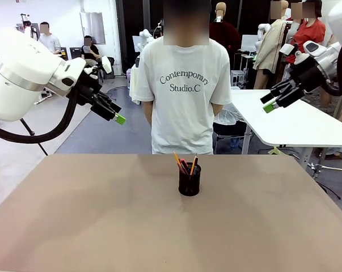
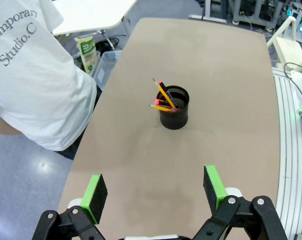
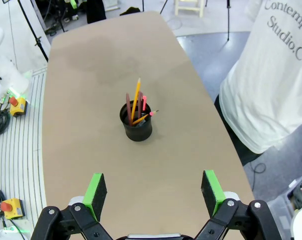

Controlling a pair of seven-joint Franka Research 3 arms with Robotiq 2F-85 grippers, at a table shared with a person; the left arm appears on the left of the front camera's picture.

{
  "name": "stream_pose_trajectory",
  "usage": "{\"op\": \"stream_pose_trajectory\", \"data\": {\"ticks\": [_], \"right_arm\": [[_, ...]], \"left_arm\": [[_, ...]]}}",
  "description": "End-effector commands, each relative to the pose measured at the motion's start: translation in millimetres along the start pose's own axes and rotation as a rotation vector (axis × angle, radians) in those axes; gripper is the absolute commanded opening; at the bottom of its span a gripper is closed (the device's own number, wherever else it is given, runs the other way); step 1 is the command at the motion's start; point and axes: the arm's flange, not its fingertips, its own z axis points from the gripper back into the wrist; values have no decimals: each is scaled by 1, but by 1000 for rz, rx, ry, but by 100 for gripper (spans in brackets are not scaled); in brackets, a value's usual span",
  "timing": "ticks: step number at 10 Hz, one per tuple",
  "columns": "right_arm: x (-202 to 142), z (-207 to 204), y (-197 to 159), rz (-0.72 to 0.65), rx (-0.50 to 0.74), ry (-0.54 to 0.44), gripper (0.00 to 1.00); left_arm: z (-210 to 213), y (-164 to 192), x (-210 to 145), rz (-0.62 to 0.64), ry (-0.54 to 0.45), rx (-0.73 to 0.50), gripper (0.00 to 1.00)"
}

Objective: Place the pens into the pen holder.
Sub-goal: Pick up a writing instrument from the table and place it into the Pen holder.

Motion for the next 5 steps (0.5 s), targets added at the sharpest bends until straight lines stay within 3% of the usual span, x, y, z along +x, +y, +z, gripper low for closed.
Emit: {"op": "stream_pose_trajectory", "data": {"ticks": [1, 5], "right_arm": [[-1, -1, 5, -3, -2, 0, 100], [-1, -1, 5, -3, -2, 0, 100]], "left_arm": [[2, 0, -1, 4, -2, 4, 100], [2, 0, -1, 4, -2, 4, 100]]}}
